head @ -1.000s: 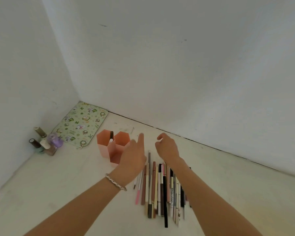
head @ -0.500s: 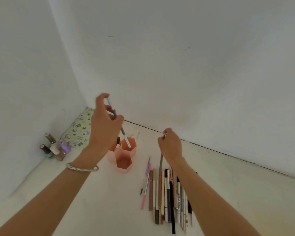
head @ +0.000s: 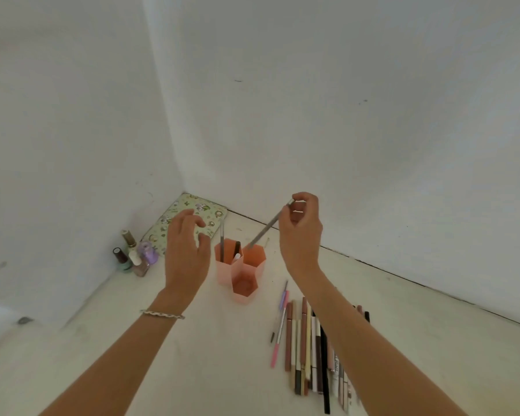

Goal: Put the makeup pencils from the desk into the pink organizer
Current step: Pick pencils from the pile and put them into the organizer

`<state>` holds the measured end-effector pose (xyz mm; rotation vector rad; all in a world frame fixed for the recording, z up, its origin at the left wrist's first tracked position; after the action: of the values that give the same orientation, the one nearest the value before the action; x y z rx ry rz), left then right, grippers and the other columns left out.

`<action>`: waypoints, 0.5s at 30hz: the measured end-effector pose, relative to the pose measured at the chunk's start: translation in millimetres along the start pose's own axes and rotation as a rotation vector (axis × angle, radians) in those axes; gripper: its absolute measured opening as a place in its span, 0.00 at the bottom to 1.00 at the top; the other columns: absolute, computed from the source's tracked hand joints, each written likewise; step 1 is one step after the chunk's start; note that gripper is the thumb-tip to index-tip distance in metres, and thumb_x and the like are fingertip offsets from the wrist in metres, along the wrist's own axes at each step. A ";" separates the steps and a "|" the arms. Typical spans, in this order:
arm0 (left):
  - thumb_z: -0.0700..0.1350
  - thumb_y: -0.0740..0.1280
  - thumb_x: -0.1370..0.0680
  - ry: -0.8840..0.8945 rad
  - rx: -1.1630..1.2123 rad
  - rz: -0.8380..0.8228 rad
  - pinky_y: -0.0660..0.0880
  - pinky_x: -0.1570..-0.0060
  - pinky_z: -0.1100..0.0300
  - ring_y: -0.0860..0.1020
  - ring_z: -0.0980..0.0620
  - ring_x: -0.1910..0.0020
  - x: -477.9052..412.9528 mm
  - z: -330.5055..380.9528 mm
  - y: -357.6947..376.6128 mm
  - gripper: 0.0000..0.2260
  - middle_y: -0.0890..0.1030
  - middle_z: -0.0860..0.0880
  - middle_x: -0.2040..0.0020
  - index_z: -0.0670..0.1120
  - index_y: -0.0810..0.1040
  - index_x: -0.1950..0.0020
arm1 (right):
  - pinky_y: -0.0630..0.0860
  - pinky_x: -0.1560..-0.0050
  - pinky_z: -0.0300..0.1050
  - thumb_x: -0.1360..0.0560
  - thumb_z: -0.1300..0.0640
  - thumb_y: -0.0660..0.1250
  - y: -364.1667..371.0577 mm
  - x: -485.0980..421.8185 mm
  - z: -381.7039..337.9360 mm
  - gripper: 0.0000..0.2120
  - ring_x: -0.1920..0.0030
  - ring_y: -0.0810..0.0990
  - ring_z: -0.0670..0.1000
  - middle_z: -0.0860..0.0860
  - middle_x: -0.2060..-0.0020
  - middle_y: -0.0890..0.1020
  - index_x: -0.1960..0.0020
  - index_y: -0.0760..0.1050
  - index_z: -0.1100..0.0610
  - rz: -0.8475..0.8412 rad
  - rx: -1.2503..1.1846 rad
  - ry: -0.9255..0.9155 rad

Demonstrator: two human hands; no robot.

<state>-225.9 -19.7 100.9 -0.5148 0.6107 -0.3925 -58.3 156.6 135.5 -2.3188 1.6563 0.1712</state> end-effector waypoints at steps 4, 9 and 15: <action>0.29 0.59 0.27 -0.095 0.125 0.112 0.76 0.52 0.53 0.73 0.55 0.49 -12.2 -8.5 -37.9 0.11 0.72 0.47 0.46 0.42 0.72 0.50 | 0.77 0.51 0.41 0.21 0.62 0.62 37.5 17.1 -12.6 0.09 0.55 0.78 0.46 0.46 0.57 0.78 0.42 0.69 0.53 -0.106 0.077 -0.115; 0.31 0.57 0.24 -0.153 0.206 0.101 0.73 0.67 0.68 0.78 0.52 0.52 -15.1 4.2 -52.0 0.12 0.75 0.48 0.46 0.47 0.72 0.49 | 0.76 0.48 0.48 0.21 0.60 0.62 65.3 43.4 13.7 0.07 0.52 0.77 0.48 0.46 0.54 0.78 0.44 0.72 0.53 -0.287 0.322 -0.205; 0.37 0.61 0.26 -0.096 0.209 -0.254 0.76 0.55 0.58 0.78 0.51 0.58 31.9 51.5 23.5 0.08 0.78 0.54 0.61 0.51 0.74 0.56 | 0.75 0.49 0.43 0.23 0.63 0.62 22.6 37.5 15.4 0.12 0.52 0.78 0.48 0.48 0.48 0.78 0.42 0.76 0.56 -0.128 0.290 -0.194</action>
<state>-165.0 1.0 109.8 -0.4090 0.4058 -0.6611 -66.0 120.4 107.5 -2.1083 1.3378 0.1152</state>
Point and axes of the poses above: each hand's wrist, its own x-axis away from the middle knuckle, its own y-axis out of the palm, z = x × y, the point moved 10 cm from there along -x, towards the middle knuckle
